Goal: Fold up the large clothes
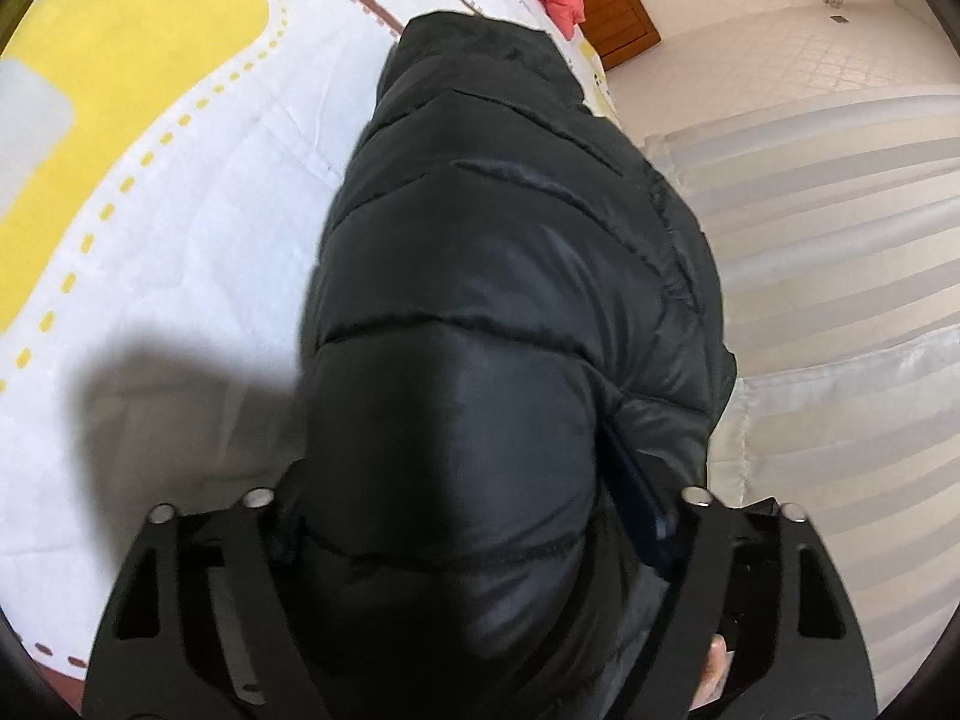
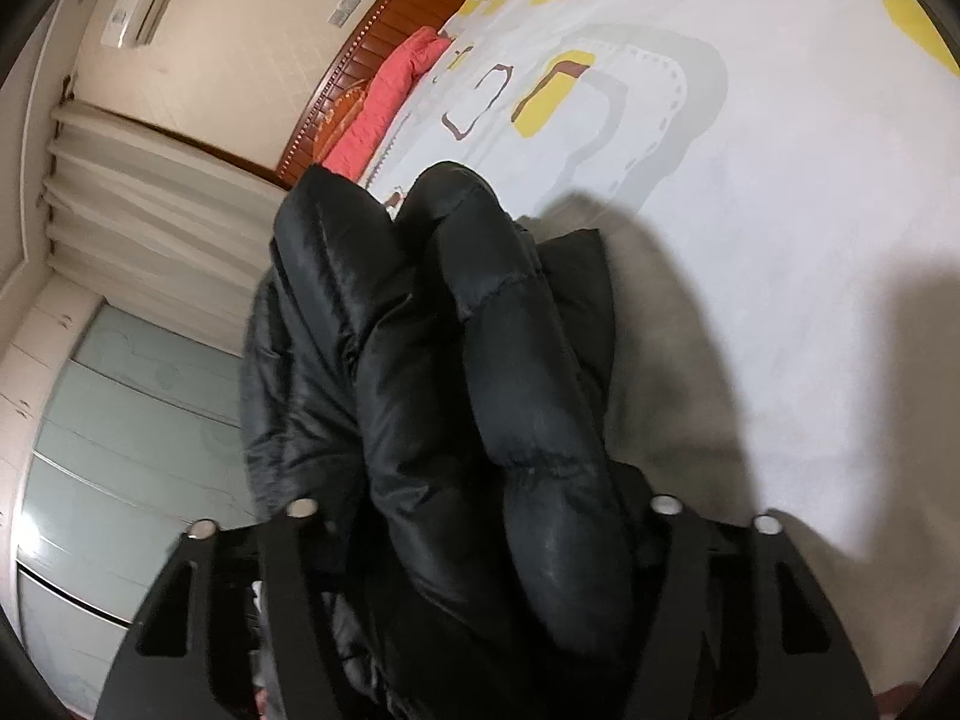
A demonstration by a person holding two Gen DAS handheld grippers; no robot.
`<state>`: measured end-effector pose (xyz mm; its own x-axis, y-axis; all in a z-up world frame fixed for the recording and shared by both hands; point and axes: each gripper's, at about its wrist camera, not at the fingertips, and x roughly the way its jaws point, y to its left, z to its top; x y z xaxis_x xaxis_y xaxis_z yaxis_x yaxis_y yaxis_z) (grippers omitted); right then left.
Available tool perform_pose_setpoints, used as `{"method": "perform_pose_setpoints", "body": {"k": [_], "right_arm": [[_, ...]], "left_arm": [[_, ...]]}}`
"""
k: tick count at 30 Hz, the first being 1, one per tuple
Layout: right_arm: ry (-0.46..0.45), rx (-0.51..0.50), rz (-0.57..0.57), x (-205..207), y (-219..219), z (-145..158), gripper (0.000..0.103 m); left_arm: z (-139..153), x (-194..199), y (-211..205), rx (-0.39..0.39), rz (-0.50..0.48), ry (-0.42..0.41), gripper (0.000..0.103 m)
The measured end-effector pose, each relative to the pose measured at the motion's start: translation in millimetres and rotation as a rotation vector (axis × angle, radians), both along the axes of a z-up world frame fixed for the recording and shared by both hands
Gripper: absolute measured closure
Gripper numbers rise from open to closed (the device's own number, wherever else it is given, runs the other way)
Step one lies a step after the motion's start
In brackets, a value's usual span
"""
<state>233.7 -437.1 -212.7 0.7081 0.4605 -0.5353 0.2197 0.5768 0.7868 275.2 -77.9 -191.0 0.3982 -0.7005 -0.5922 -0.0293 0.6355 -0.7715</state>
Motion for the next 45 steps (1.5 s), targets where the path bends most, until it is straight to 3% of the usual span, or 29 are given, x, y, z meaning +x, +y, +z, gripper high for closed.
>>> {"method": "perform_pose_setpoints", "body": {"k": [7,17,20,23,26,30,35,40,45], "right_arm": [[-0.043,0.048,0.007,10,25,18,0.06],[-0.082,0.166,0.101,97,110,24,0.061],[-0.068,0.183,0.115,115,130,16,0.061],[-0.029,0.169,0.113,127,140,-1,0.061],[-0.031,0.191,0.11,126,138,-12,0.061],[-0.031,0.139,0.133,123,139,-3,0.049],[-0.024,0.08,0.165,123,131,14,0.033],[-0.041,0.053,0.143,136,125,31,0.028],[-0.03,0.052,0.126,169,125,34,0.027]], "left_arm": [[25,9,24,0.04,0.021,-0.057,0.04],[58,56,102,0.105,0.112,-0.086,0.041],[54,65,112,0.123,0.122,-0.082,0.041],[30,74,123,0.117,0.129,-0.027,0.04],[16,75,125,0.108,0.125,-0.029,0.035],[15,75,132,0.078,0.126,-0.028,0.027],[21,66,155,0.024,0.148,0.01,0.024],[18,83,165,0.006,0.189,0.031,0.019],[23,91,165,0.056,0.243,0.006,0.012]]}}
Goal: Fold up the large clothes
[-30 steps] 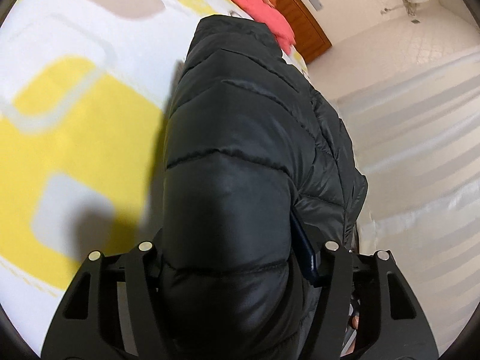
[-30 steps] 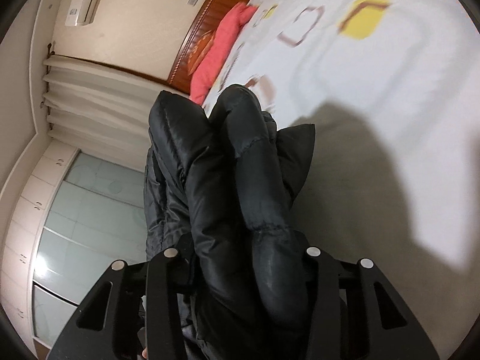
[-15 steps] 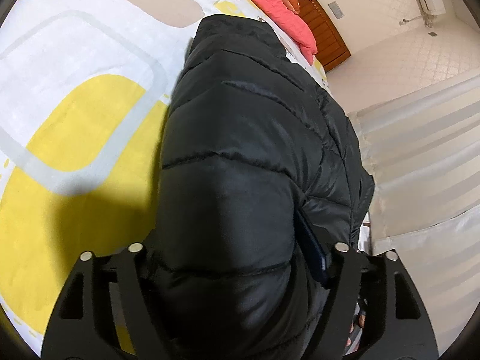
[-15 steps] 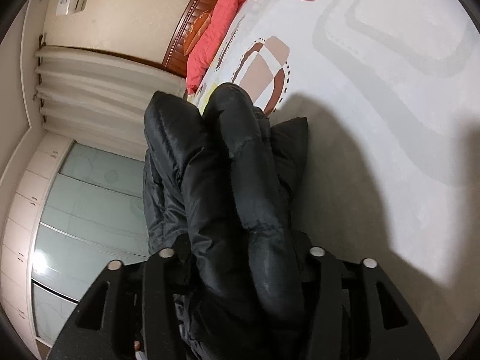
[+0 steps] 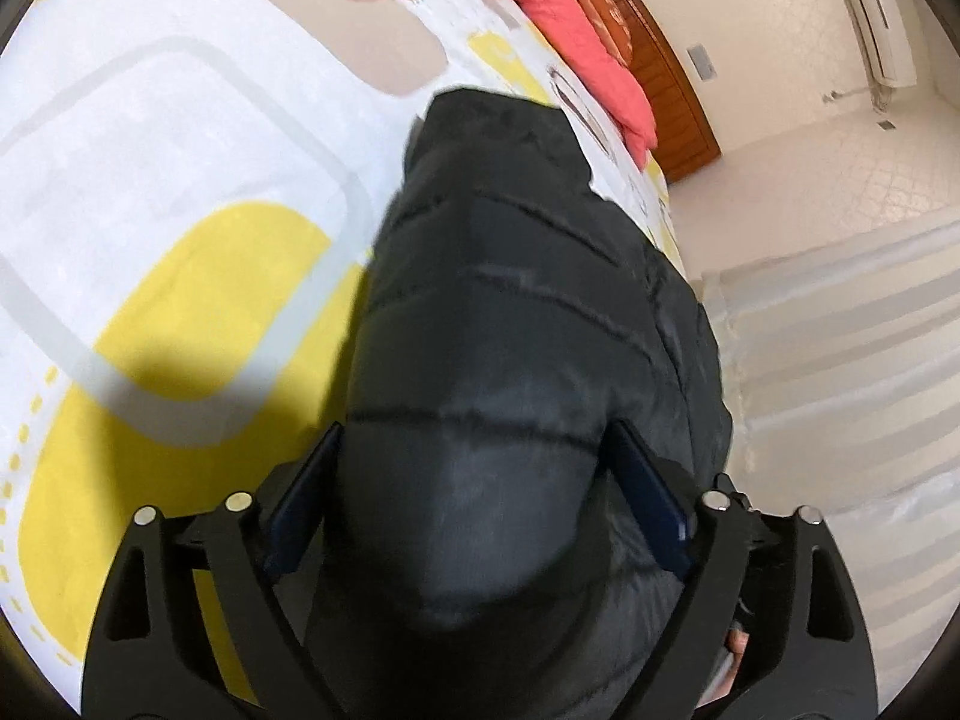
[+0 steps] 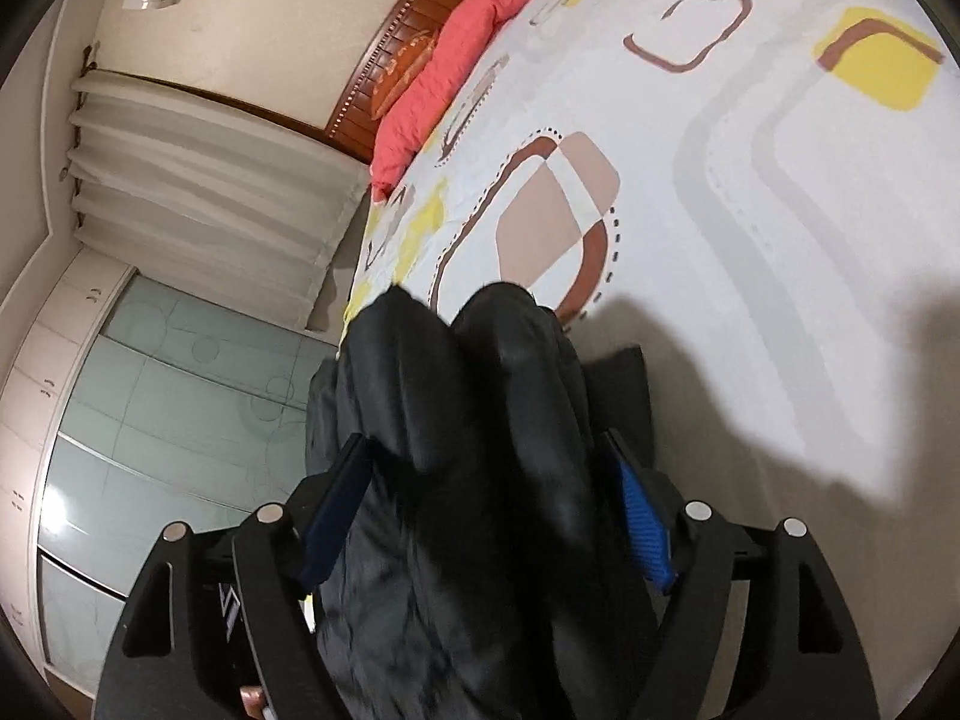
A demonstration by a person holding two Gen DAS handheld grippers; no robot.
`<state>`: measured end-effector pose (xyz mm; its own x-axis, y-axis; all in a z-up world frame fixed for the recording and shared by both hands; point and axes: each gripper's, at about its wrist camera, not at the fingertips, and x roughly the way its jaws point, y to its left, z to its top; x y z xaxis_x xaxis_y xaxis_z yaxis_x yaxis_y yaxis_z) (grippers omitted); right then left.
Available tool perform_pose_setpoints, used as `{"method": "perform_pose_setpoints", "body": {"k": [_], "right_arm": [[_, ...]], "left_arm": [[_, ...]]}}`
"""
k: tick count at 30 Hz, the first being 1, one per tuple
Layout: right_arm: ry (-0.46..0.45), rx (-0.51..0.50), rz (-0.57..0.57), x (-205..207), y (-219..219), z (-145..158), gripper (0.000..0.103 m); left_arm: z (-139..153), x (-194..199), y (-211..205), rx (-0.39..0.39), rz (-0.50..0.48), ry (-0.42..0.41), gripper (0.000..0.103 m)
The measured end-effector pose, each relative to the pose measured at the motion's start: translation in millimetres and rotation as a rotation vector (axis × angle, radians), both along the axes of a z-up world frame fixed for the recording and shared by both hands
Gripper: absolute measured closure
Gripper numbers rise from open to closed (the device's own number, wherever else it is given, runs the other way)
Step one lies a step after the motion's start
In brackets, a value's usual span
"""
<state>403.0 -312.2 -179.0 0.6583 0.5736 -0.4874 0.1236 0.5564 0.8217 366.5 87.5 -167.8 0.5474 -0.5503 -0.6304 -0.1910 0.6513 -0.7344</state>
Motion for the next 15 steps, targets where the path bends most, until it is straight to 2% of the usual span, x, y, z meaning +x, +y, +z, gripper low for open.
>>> {"method": "perform_pose_setpoints", "body": {"k": [3,4,5,6,8,11,15], "right_arm": [[0.051,-0.033,0.012,15,4,-10,0.027],[0.069,-0.031,0.005,15,3,-14,0.03],[0.091,-0.02,-0.012,15,1,-20,0.04],[0.105,0.003,-0.014,15,-2,-26,0.044],[0.121,0.027,-0.02,14,-4,-35,0.053],[0.134,0.051,-0.035,14,-5,-48,0.056],[0.123,0.087,-0.044,11,-8,-57,0.058]], "left_arm": [[-1,6,3,-0.007,0.029,0.008,0.012],[-1,10,2,-0.01,0.023,0.004,0.012],[1,15,-1,0.004,0.015,0.0,0.015],[3,21,-7,0.061,-0.008,-0.005,0.023],[3,28,-18,0.144,-0.031,0.006,0.027],[-1,33,-28,0.2,-0.027,0.021,0.028],[-14,36,-27,0.213,-0.03,0.041,0.027]]}}
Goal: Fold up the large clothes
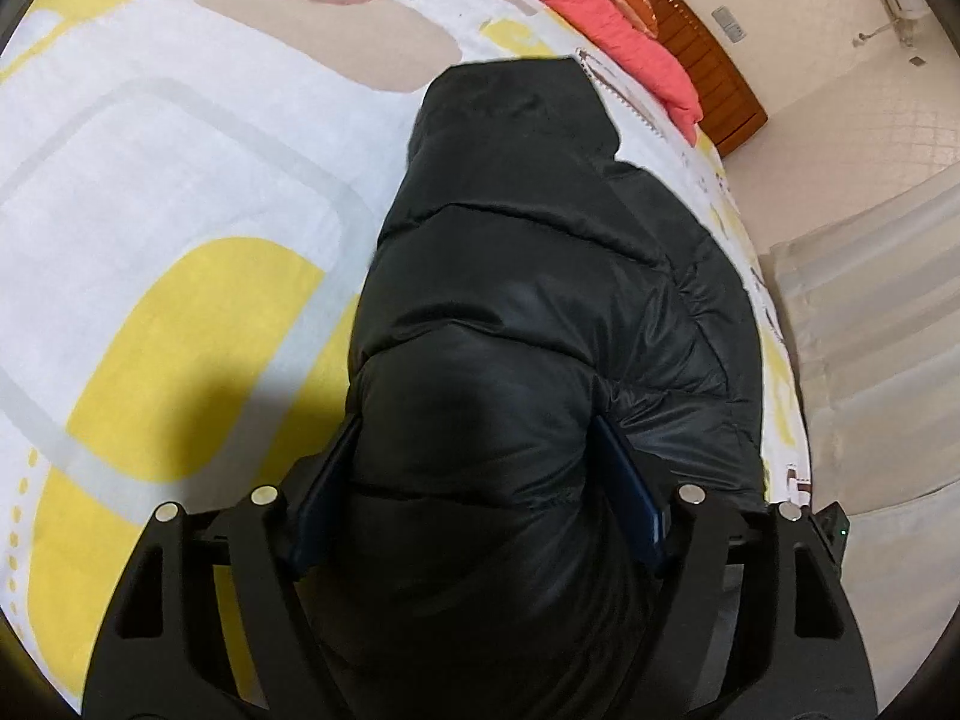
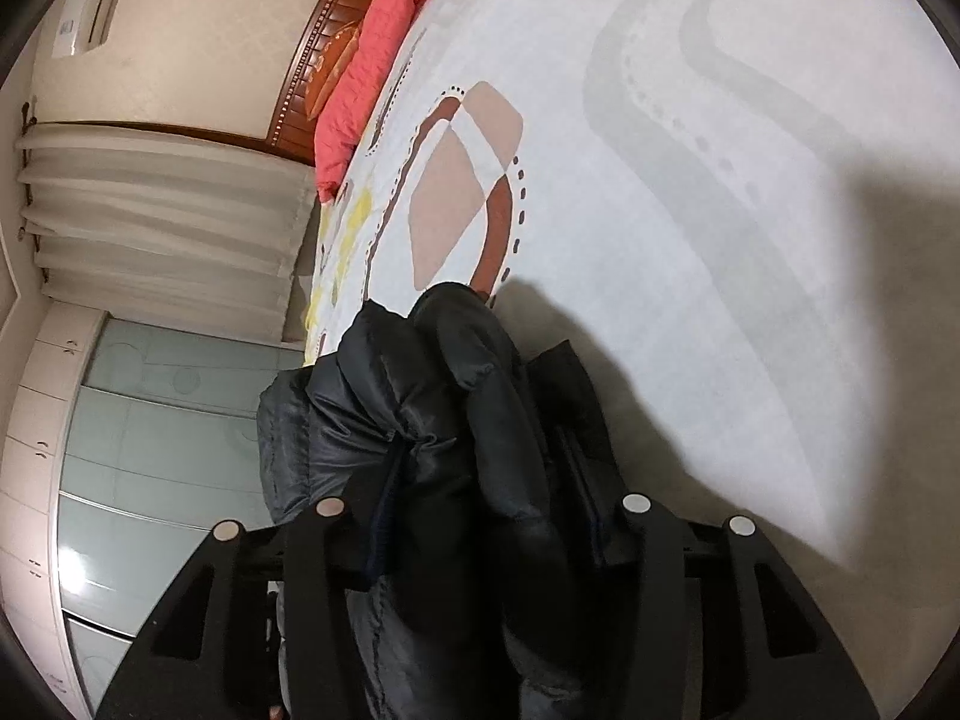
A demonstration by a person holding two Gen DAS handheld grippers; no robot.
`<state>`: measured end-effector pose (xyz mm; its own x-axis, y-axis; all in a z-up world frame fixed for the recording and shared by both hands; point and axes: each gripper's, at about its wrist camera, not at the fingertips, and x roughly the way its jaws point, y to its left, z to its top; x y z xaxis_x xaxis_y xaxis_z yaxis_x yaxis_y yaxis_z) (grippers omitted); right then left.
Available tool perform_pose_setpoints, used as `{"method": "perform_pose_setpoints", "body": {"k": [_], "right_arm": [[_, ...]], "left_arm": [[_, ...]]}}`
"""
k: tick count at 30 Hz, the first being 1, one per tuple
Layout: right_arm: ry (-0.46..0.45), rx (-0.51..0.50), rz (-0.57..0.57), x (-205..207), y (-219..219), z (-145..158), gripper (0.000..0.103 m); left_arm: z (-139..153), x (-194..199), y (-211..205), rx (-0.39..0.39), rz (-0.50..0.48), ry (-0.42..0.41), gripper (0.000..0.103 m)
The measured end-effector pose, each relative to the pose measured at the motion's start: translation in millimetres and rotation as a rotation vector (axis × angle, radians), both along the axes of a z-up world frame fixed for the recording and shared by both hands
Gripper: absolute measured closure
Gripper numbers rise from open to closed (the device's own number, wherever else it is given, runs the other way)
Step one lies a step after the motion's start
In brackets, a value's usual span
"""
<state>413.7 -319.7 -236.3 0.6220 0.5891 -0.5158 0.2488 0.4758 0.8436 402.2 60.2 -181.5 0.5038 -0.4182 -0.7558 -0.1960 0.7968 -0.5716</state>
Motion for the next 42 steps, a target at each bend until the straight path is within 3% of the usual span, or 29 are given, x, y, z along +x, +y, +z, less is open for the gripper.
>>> {"method": "perform_pose_setpoints", "body": {"k": [9,13,19,23,28,29,36,42], "right_arm": [[-0.029,0.016,-0.012,-9,0,-2,0.057],[-0.047,0.036,-0.012,-14,-3,7,0.048],[-0.054,-0.064,-0.042,-39,-5,38,0.041],[-0.058,-0.197,-0.067,-72,-1,69,0.041],[-0.068,-0.438,-0.052,-125,28,111,0.041],[-0.072,-0.473,-0.045,-134,35,116,0.037],[-0.137,-0.739,-0.019,-210,80,148,0.034],[-0.179,-0.86,-0.023,-252,102,159,0.032]], "left_arm": [[-3,-1,1,0.012,-0.014,-0.021,0.025],[5,-6,7,0.005,-0.03,-0.034,0.021],[37,-33,14,0.151,-0.018,-0.088,0.019],[63,-68,13,0.283,0.004,-0.129,0.019],[94,-128,5,0.429,0.014,-0.208,0.017],[98,-138,4,0.445,0.017,-0.219,0.013],[129,-218,-12,0.529,0.023,-0.317,0.011],[143,-269,-26,0.574,0.022,-0.361,0.01]]}}
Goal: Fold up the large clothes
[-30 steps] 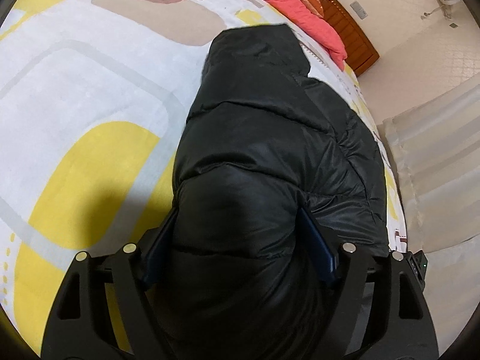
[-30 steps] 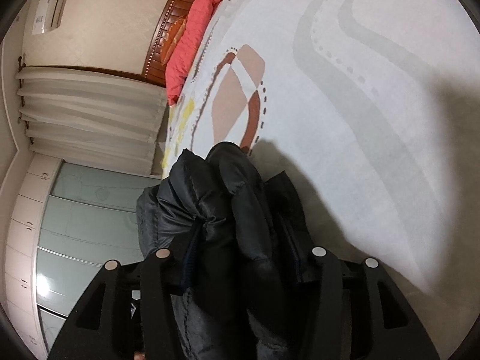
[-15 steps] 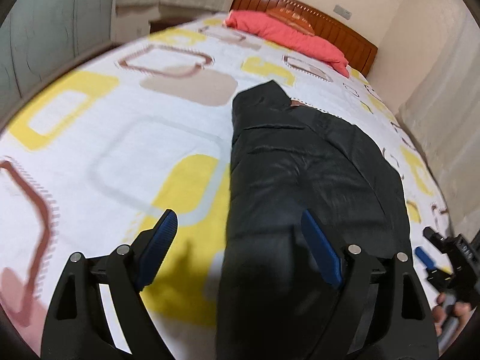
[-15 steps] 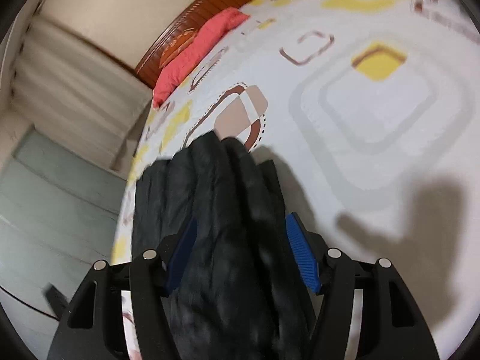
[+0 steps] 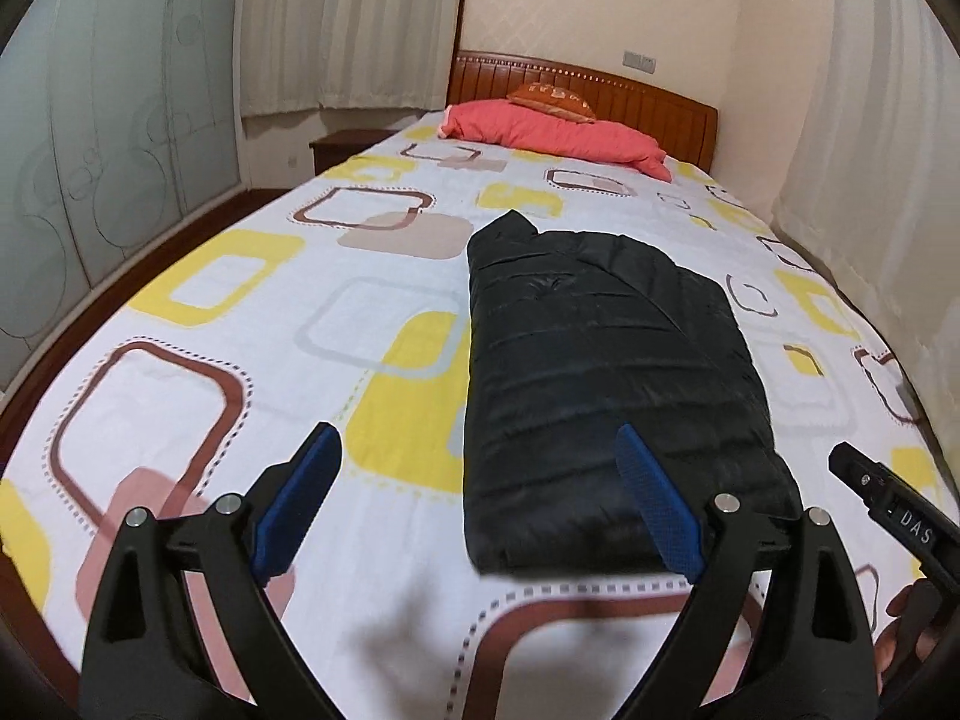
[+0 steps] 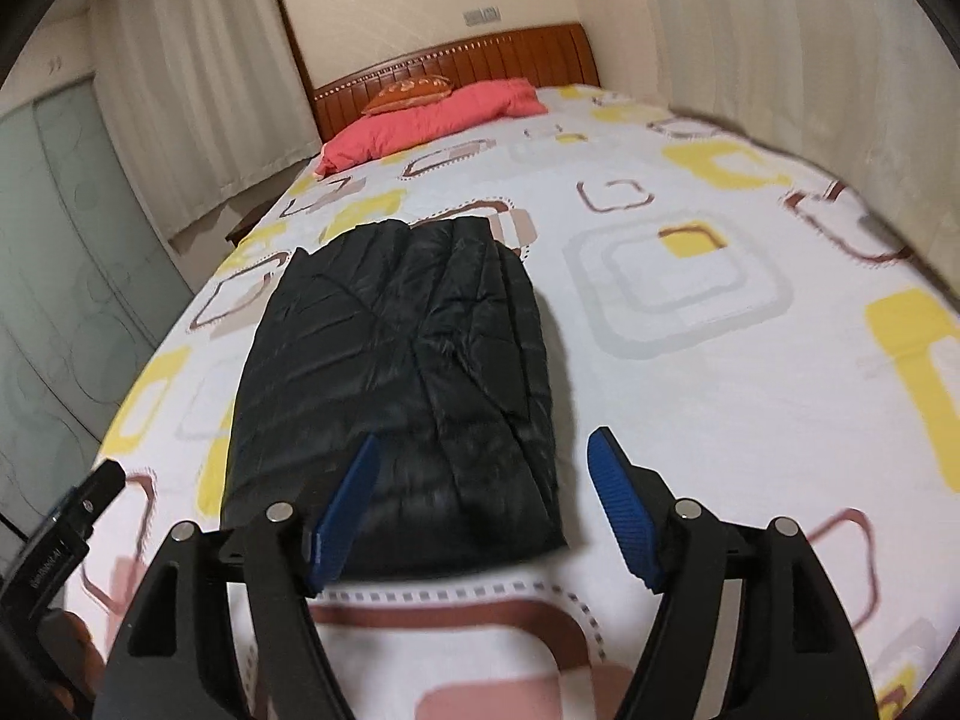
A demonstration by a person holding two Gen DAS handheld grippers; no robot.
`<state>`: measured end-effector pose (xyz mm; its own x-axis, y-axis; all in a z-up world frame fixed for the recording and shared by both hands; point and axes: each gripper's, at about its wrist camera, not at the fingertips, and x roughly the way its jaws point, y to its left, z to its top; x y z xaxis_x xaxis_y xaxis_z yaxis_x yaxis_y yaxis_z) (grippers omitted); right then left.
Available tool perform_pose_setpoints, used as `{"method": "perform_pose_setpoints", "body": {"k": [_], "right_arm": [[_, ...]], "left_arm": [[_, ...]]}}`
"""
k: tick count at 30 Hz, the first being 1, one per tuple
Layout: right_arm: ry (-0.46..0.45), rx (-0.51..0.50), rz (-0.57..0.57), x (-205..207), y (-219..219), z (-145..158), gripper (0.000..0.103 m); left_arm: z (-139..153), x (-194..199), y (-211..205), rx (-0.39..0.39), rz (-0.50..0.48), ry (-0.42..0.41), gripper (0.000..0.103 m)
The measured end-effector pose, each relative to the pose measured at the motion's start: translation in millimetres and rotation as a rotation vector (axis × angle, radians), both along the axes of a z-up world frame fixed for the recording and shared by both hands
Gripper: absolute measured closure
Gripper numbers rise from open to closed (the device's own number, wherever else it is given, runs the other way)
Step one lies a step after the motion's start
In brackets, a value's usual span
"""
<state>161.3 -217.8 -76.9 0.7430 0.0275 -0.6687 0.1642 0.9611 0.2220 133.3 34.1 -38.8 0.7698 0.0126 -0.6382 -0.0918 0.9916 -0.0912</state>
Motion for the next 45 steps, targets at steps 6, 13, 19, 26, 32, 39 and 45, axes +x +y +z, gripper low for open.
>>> {"method": "perform_pose_setpoints", "body": {"k": [6,13,19,26,32,39,45], "right_arm": [[-0.054,-0.047,-0.002,-42,10,17,0.032],[-0.104,-0.104,0.007,-60,22,29,0.032],[-0.119,-0.111,0.014,-65,28,31,0.031],[-0.12,-0.122,0.026,-66,33,30,0.031],[-0.13,-0.134,0.025,-68,36,32,0.031],[-0.134,-0.134,0.028,-69,37,33,0.031],[-0.137,-0.135,0.029,-69,39,34,0.031]], "left_arm": [[14,-36,-11,0.017,-0.017,-0.034,0.01],[20,-54,-20,0.04,-0.023,-0.062,0.01],[19,-56,-19,0.042,-0.02,-0.06,0.01],[19,-57,-19,0.043,-0.022,-0.062,0.01],[20,-58,-19,0.044,-0.022,-0.067,0.01],[20,-58,-19,0.043,-0.022,-0.067,0.01],[21,-58,-19,0.044,-0.022,-0.068,0.01]]}}
